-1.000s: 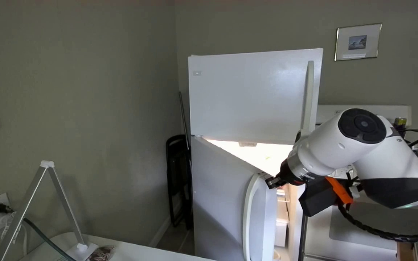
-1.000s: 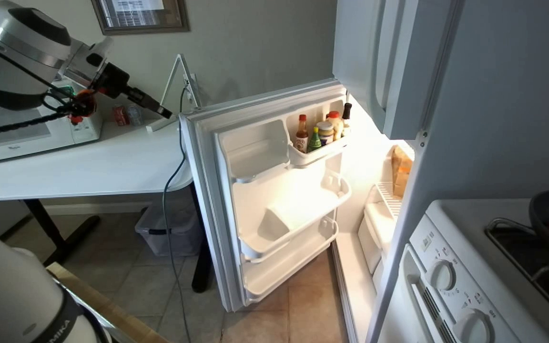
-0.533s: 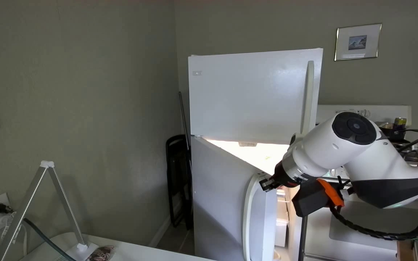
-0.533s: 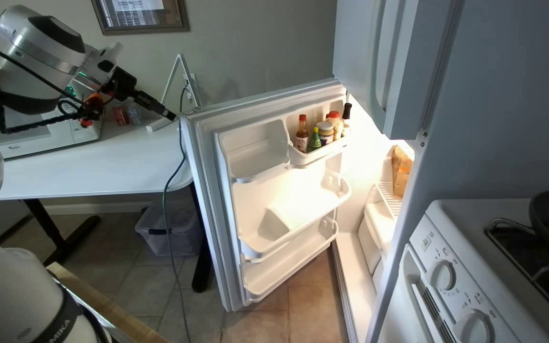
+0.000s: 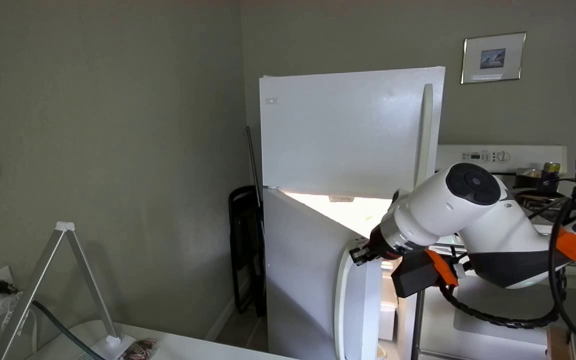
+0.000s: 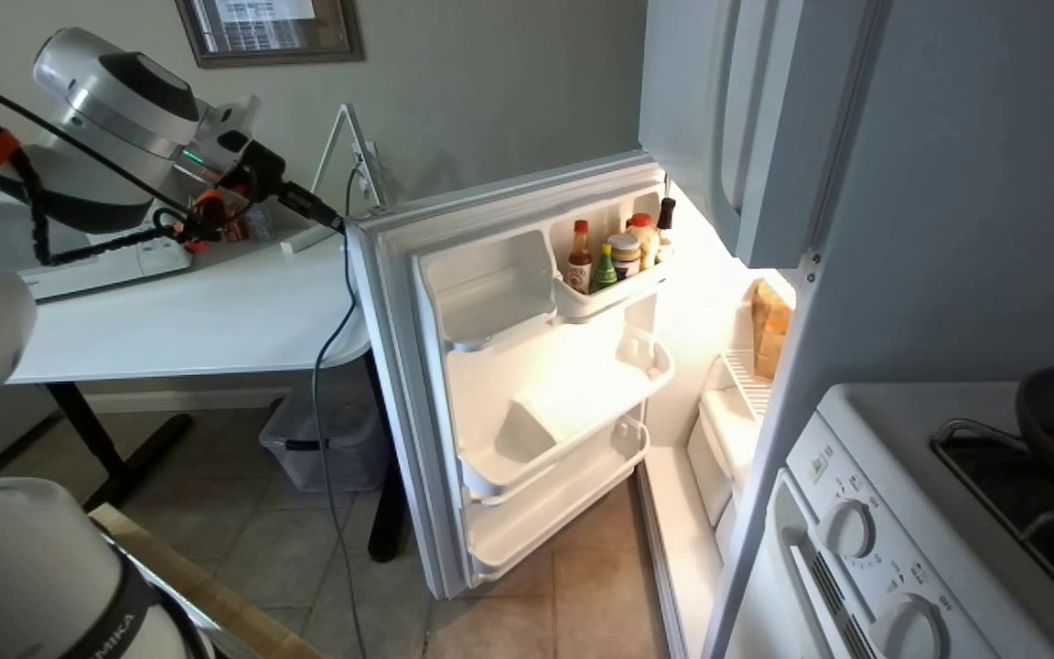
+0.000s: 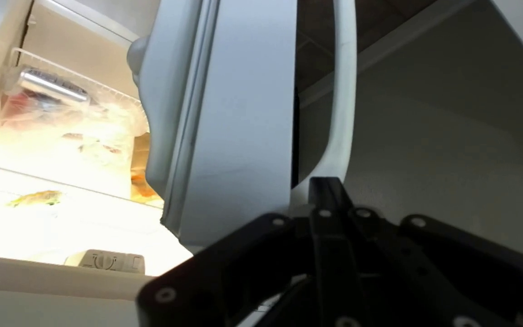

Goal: Close the bottom refrigerator door

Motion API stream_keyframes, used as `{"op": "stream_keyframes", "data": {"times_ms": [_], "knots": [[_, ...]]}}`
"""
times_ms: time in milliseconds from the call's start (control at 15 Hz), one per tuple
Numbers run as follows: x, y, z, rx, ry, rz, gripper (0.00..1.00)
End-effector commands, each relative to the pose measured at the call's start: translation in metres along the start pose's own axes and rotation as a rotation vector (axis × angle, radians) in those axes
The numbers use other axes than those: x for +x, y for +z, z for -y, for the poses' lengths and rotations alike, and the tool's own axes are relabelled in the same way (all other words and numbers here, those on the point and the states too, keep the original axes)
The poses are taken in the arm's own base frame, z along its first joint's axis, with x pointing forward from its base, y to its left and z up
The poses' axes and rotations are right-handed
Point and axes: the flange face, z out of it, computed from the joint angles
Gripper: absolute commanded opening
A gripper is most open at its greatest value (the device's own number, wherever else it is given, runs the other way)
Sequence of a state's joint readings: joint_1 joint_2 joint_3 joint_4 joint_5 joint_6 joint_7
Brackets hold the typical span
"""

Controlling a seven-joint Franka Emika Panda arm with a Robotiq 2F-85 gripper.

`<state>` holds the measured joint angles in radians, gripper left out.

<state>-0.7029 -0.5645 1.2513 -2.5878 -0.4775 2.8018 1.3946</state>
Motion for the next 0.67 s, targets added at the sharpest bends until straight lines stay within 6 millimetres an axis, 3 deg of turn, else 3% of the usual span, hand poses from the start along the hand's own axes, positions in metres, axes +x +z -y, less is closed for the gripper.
{"op": "stream_keyframes", "data": {"times_ms": [0,600], "knots": [[-0.001,0.014,-0.003,-0.049,0.001,-0.022,0.00],[0.017,0.030,-0.046,-0.319,0.002,-0.039,0.00]]}}
